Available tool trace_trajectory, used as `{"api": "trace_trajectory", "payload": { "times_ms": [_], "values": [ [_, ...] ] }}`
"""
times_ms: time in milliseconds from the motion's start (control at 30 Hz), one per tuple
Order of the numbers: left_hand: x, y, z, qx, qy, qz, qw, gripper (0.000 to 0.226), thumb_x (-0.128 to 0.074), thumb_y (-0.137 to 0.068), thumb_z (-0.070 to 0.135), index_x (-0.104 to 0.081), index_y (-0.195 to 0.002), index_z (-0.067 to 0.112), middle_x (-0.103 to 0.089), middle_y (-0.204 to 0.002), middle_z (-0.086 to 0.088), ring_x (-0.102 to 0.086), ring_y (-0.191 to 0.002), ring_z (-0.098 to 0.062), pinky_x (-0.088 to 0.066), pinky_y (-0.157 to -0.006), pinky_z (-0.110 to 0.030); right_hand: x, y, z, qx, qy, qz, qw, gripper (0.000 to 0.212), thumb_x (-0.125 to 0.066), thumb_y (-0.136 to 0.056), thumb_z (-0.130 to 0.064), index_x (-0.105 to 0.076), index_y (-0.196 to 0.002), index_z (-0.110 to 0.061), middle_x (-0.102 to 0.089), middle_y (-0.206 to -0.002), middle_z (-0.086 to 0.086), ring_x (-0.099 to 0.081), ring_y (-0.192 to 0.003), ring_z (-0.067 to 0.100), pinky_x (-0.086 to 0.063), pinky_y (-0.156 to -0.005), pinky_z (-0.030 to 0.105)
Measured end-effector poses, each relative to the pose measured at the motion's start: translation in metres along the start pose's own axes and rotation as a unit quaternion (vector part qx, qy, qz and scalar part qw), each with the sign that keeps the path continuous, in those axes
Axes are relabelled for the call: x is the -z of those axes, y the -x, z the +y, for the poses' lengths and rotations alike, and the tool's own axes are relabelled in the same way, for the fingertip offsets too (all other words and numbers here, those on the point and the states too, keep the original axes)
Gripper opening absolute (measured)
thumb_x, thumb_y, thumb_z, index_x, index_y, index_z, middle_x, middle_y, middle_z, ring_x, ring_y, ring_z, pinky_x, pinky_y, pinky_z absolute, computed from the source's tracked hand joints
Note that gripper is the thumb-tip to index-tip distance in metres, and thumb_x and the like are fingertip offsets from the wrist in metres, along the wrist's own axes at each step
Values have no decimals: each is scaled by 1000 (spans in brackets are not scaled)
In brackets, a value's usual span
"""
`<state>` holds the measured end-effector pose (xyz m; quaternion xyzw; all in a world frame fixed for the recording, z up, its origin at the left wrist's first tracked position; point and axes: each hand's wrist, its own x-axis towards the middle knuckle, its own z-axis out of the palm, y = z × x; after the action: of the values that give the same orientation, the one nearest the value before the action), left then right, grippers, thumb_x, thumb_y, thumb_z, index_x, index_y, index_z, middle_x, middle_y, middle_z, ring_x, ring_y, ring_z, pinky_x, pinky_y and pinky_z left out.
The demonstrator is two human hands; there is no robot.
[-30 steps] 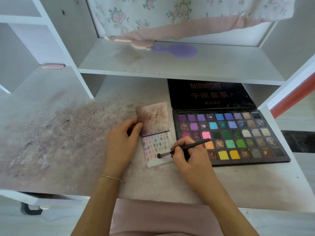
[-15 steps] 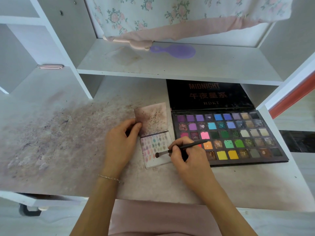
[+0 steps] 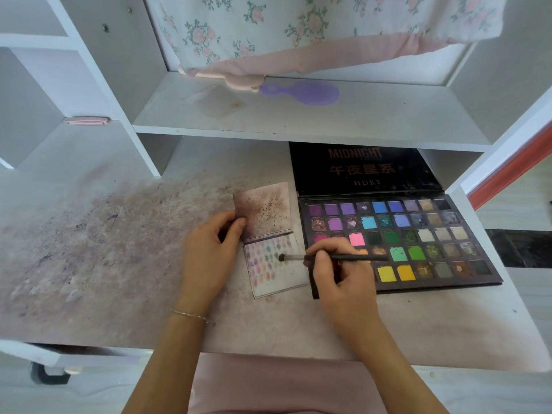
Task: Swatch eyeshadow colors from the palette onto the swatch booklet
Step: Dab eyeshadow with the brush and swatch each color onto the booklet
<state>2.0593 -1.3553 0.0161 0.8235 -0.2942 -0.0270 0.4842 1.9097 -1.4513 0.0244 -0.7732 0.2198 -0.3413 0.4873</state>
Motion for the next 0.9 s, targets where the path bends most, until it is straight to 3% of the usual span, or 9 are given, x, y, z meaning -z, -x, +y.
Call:
{"api": "trace_trajectory", "payload": {
  "times_ms": [200,400,533,633,733,900],
  "values": [
    [1,0,0,0,-8,-2,1000,13,-57,-88,17,-69,-92,18,-61,-73,18,-58,-71,1,-45,-65,-17,8,1,5,47,-7,54,997,19,-43,-88,-20,-56,-95,-32,-58,-89,-16,-57,-84,3,-46,-73,12],
    [0,0,1,10,-4,-5,1000,13,-56,-88,17,-69,-92,16,-63,-75,12,-57,-73,1,-43,-66,-16,38,7,11,-11,-12,113,993,21,-46,-85,-13,-54,-86,-32,-58,-75,-12,-51,-61,1,-41,-52,10],
    [1,1,1,18,-11,-3,1000,14,-56,-88,18,-69,-94,15,-62,-75,11,-55,-71,3,-40,-64,-13,67,10,14,-37,45,182,982,19,-37,-88,-17,-48,-79,-30,-54,-69,-12,-55,-69,-13,-40,-52,0],
    [0,1,1,18,-9,0,1000,14,-57,-88,17,-69,-95,14,-64,-78,6,-55,-71,1,-41,-66,-17,88,15,19,-73,106,215,968,18,-35,-87,-26,-46,-75,-32,-53,-71,-14,-54,-72,-17,-41,-53,2],
    [-1,1,0,16,-11,1,1000,14,-57,-88,17,-69,-93,13,-66,-80,1,-57,-71,-11,-43,-67,-26,98,18,25,-91,125,217,964,21,-39,-93,-28,-46,-73,-32,-54,-73,-16,-54,-75,-19,-42,-51,5],
    [-1,2,0,11,-7,0,1000,10,-57,-88,15,-65,-82,16,-62,-69,6,-54,-66,-3,-38,-61,-16,98,18,26,-85,143,175,970,21,-41,-92,-26,-45,-71,-29,-54,-66,-11,-57,-69,-7,-40,-51,2]
  ]
}}
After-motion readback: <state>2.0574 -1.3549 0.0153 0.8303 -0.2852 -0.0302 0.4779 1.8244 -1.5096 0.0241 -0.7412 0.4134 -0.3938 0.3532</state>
